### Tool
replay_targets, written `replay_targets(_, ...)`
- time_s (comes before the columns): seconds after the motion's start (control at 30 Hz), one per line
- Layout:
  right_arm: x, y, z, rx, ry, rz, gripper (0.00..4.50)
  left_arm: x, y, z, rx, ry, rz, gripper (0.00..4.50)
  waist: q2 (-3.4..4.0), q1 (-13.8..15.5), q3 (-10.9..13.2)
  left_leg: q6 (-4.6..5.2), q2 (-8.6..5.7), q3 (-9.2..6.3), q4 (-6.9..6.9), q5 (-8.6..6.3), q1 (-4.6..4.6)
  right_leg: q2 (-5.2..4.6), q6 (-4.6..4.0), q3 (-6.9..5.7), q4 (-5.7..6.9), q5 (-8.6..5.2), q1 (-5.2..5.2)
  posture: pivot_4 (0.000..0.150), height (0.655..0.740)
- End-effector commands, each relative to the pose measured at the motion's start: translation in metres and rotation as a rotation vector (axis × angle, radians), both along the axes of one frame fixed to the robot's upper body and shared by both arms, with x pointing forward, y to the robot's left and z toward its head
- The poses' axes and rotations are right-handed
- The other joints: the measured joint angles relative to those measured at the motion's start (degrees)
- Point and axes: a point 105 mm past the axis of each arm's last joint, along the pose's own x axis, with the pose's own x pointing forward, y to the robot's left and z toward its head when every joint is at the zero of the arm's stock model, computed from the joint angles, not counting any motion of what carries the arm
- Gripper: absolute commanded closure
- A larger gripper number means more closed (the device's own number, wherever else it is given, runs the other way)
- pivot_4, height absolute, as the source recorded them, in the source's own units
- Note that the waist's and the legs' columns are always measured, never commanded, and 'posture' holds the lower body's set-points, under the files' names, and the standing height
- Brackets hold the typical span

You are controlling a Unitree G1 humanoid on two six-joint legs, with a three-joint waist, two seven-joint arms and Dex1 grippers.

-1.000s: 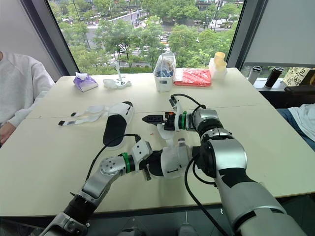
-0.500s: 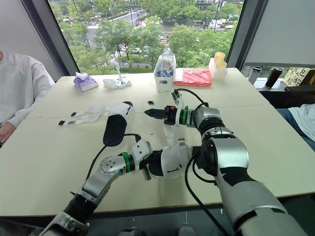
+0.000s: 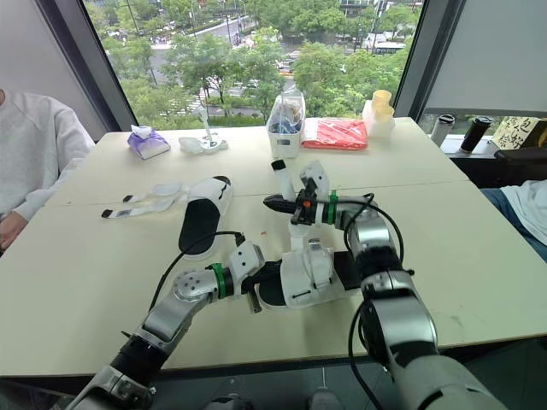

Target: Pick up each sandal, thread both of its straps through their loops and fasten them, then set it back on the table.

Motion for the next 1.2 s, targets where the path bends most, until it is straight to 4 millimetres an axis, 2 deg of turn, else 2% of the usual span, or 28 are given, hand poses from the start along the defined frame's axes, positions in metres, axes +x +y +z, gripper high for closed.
replay_targets(0.03,-0.031,0.005,0.029,-0.059,-0.367,0.057,4.38,-0.010,0.013,-0.047,0.116,0.158,0.010,4.50,-0.01,0.1,0.0,0.00,0.00,-0.01,0.00,0.00,0.00,0.00,0.01,-0.01,-0.02,0.00,0.02,0.150,0.7400)
replay_targets(0.17,-0.063,0.007,0.022,-0.104,-0.574,0.129,4.38,-0.009,0.012,-0.047,0.123,0.157,-0.006,4.50,-0.03,0.2,0.0,0.00,0.01,0.01,0.01,0.00,0.07,0.00,0.01,-0.01,-0.02,-0.01,0.10,0.150,0.7400)
replay_targets(0.33,-0.105,0.011,0.002,-0.212,-0.877,0.291,4.38,-0.010,0.011,-0.047,0.130,0.155,-0.029,4.50,-0.06,0.8,0.0,0.00,0.01,0.03,-0.01,0.00,0.10,0.00,0.03,0.00,-0.07,-0.03,0.14,0.150,0.7400)
replay_targets(0.43,-0.114,0.003,-0.013,-0.271,-0.983,0.343,3.52,-0.009,0.009,-0.046,0.132,0.150,-0.040,4.50,-0.06,1.2,0.0,0.00,0.02,0.08,-0.02,0.00,0.11,0.01,0.03,0.01,-0.08,-0.04,0.12,0.150,0.7400)
replay_targets(0.5,-0.114,-0.003,-0.019,-0.300,-1.020,0.358,2.69,-0.009,0.009,-0.045,0.133,0.148,-0.046,4.50,-0.12,1.3,0.0,0.00,0.03,0.07,-0.05,0.00,0.23,0.04,0.02,0.00,-0.10,-0.05,0.25,0.150,0.7400)
replay_targets(0.57,-0.116,-0.010,-0.024,-0.332,-1.058,0.373,1.66,-0.009,0.009,-0.044,0.133,0.146,-0.049,4.50,-0.15,1.3,0.0,0.00,0.05,0.08,-0.23,0.00,0.76,0.05,-0.01,0.00,-0.25,-0.10,0.77,0.150,0.7400)
replay_targets(0.67,-0.126,-0.022,-0.027,-0.357,-1.088,0.381,0.18,-0.007,0.010,-0.042,0.131,0.142,-0.050,4.50,-0.19,1.5,0.0,0.00,0.19,0.05,-0.21,0.00,0.79,0.04,-0.16,0.00,-0.30,-0.26,0.87,0.150,0.7400)
replay_targets(0.8,-0.157,-0.036,-0.039,-0.380,-1.055,0.415,0.18,-0.004,0.010,-0.042,0.130,0.140,-0.051,4.50,-0.19,1.7,0.0,0.00,0.19,0.03,-0.22,0.00,0.77,0.03,-0.11,0.00,-0.34,-0.25,0.88,0.150,0.7400)
replay_targets(0.97,-0.191,-0.055,-0.052,-0.395,-0.936,0.330,0.18,-0.003,0.004,-0.042,0.125,0.137,-0.070,4.50,-0.21,1.9,0.0,0.00,0.18,0.03,-0.22,0.00,0.77,0.00,-0.15,0.01,-0.47,-0.30,0.98,0.150,0.7400)
replay_targets(1.07,-0.197,-0.071,-0.052,-0.423,-0.880,0.210,0.18,-0.002,0.003,-0.042,0.123,0.135,-0.075,4.50,-0.25,1.9,-0.1,0.00,0.19,0.02,-0.06,0.00,0.77,0.01,-0.15,0.01,-0.53,-0.35,1.10,0.150,0.7400)
replay_targets(1.17,-0.188,-0.099,-0.053,-0.468,-0.720,0.001,0.18,0.000,0.003,-0.041,0.123,0.134,-0.079,4.50,-0.42,2.0,-0.2,-0.01,0.20,0.01,0.04,-0.01,0.77,-0.01,-0.01,0.02,-0.60,-0.43,1.18,0.150,0.7400)
replay_targets(1.2,-0.182,-0.110,-0.052,-0.461,-0.615,-0.088,0.18,0.001,0.003,-0.041,0.123,0.133,-0.081,4.50,-0.44,2.1,-0.2,-0.01,0.20,0.02,0.04,-0.01,0.76,-0.01,-0.01,0.02,-0.62,-0.43,1.18,0.150,0.7400)
